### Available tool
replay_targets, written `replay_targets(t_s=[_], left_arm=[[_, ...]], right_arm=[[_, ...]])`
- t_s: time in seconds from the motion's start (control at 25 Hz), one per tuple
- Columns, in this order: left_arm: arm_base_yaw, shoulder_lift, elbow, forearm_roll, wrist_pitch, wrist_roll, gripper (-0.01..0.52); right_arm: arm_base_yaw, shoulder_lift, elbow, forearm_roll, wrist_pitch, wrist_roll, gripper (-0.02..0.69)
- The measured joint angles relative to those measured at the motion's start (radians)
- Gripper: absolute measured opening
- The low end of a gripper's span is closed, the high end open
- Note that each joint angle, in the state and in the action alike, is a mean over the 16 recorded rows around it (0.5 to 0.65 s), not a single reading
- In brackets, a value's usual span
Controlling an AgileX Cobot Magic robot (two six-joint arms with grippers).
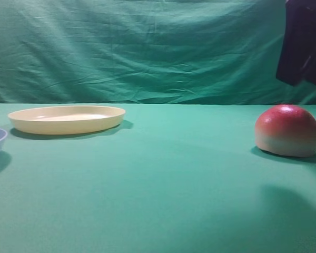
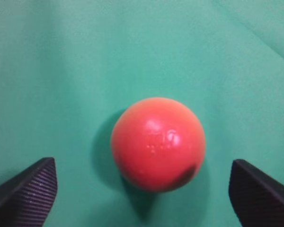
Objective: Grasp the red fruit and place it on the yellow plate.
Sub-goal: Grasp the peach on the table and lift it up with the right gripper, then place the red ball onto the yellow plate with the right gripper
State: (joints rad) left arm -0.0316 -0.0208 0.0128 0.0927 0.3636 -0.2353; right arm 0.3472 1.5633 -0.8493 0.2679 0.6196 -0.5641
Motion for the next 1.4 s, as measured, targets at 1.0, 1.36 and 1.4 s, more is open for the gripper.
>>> replay_targets(t_s=[1.0, 1.36, 1.4], left_arm=[[0.0, 0.0, 0.0, 0.0, 0.0, 0.0, 0.0], [0.0, 0.0, 0.0, 0.0, 0.0, 0.0, 0.0], [0.0, 0.0, 0.0, 0.0, 0.0, 0.0, 0.0]], right_arm=[[0.091, 0.193, -0.435, 0.073, 0.011, -0.016, 0.23], [0.27, 0.387, -0.781, 0.091, 0.013, -0.043, 0.222], [0.287, 0.418, -0.811, 0.091, 0.01, -0.047, 0.222]])
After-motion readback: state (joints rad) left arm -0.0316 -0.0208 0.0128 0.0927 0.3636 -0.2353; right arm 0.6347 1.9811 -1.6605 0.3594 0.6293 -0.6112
